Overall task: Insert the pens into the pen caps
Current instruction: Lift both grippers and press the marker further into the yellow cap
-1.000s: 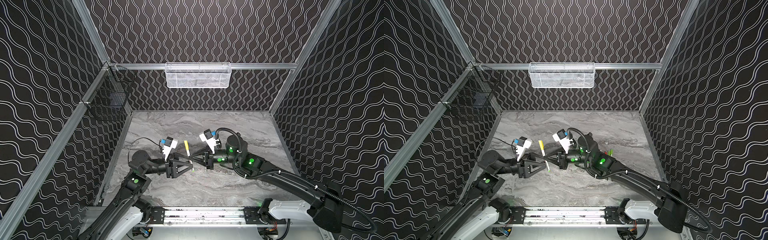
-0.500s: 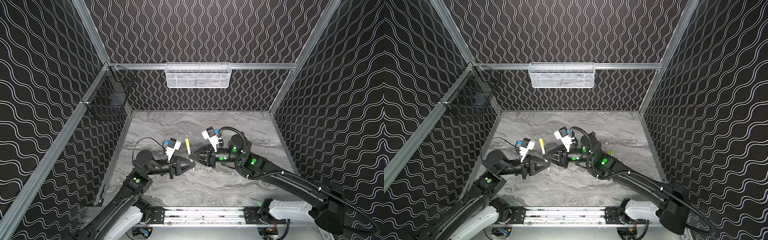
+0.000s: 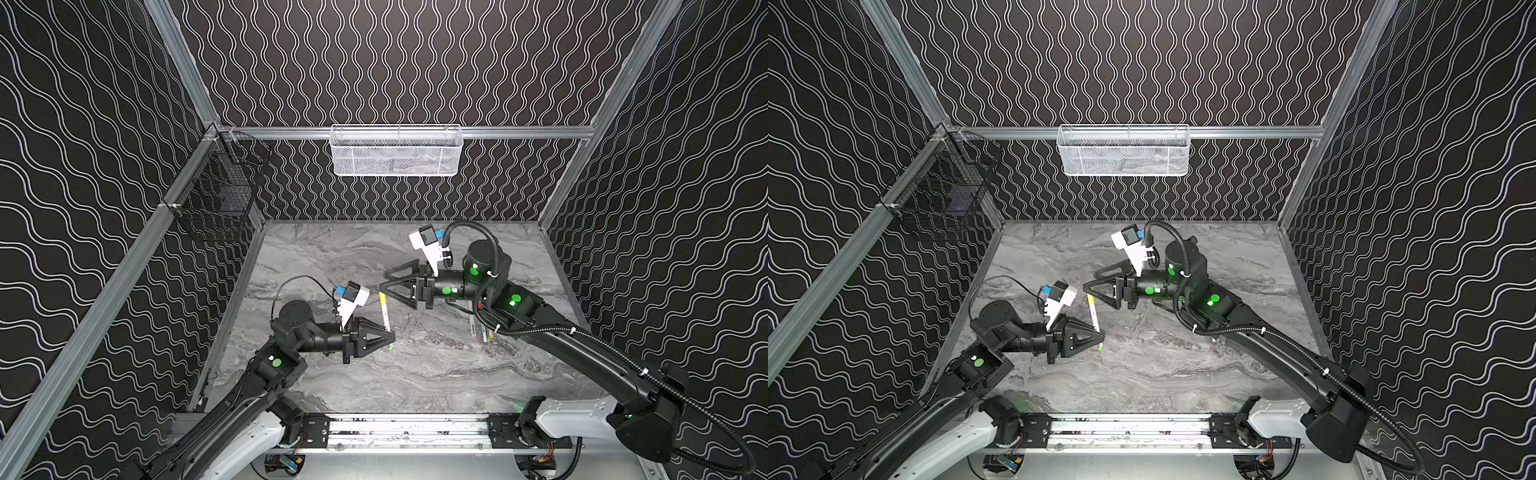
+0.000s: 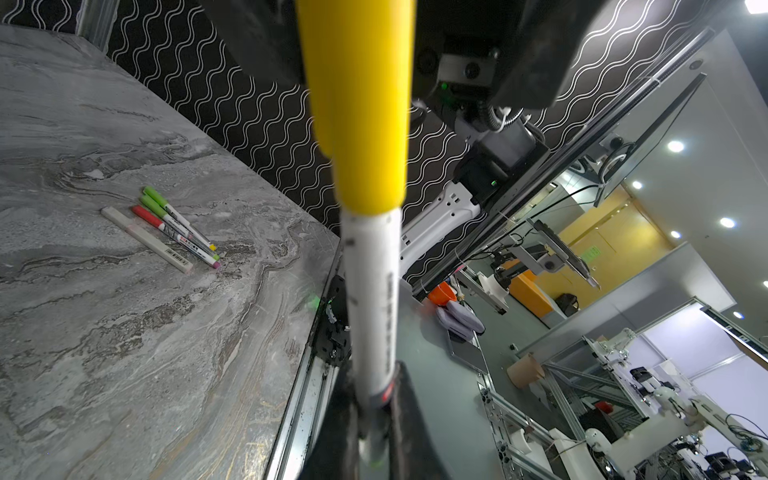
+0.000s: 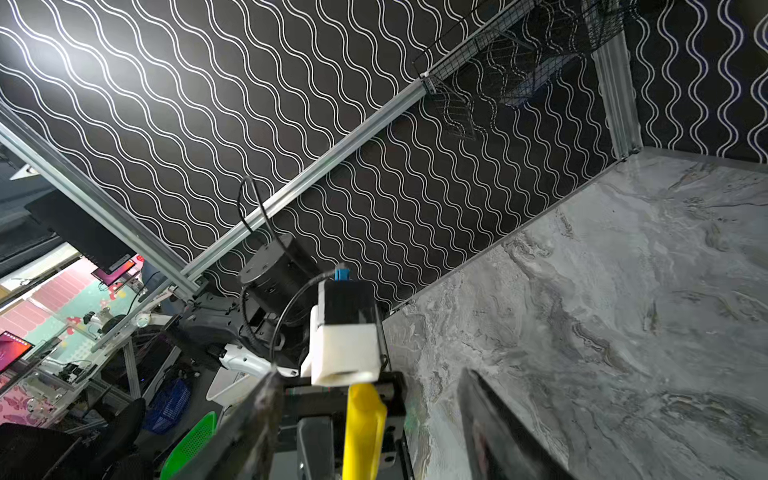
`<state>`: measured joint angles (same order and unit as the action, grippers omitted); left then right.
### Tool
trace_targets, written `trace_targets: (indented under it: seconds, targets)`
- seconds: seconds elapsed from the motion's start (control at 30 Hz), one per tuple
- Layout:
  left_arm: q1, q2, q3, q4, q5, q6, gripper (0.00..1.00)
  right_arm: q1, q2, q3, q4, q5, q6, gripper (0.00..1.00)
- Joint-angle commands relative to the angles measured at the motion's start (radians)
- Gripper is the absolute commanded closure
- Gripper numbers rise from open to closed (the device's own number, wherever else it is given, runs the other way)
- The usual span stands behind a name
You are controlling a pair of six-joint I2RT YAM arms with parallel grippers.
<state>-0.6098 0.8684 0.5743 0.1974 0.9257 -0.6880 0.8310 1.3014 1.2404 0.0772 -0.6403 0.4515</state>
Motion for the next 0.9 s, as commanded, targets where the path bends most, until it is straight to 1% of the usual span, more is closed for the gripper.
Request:
trace_targets:
  seconds: [0.0,0.13,0.2,0.33,0.4,0.47,0.67,0.87]
  targets:
    - [-0.004,-0.002,0.016,-0.066,-0.048,0.067,1.0,0.0,0.025,0.036,-0.073,-0.028,-0.036,0.37]
    - [-0.006,-0.005,0.028,-0.127,-0.097,0.104,1.0,-0.001,0.038,0.041,-0.099,-0.013,-0.033,0.53]
    - [-0.006,0.0,0.034,-0.148,-0.114,0.117,1.0,0.001,0.036,0.036,-0.112,-0.002,-0.035,0.63]
    - [-0.006,0.01,0.039,-0.157,-0.125,0.123,1.0,0.001,0.033,0.032,-0.124,-0.014,-0.037,0.77]
    - [-0.007,0.012,0.041,-0.159,-0.13,0.129,1.0,0.0,0.032,0.026,-0.122,-0.023,-0.036,0.85]
    - [-0.007,0.011,0.045,-0.164,-0.137,0.135,1.0,0.0,0.031,0.024,-0.128,-0.03,-0.036,0.91]
    - [-0.006,0.001,0.074,-0.178,-0.169,0.168,1.0,0.007,0.024,-0.019,-0.143,-0.037,-0.041,1.0]
    - [-0.007,-0.015,0.096,-0.146,-0.171,0.204,1.0,0.013,0.011,-0.107,-0.131,-0.072,-0.021,1.0]
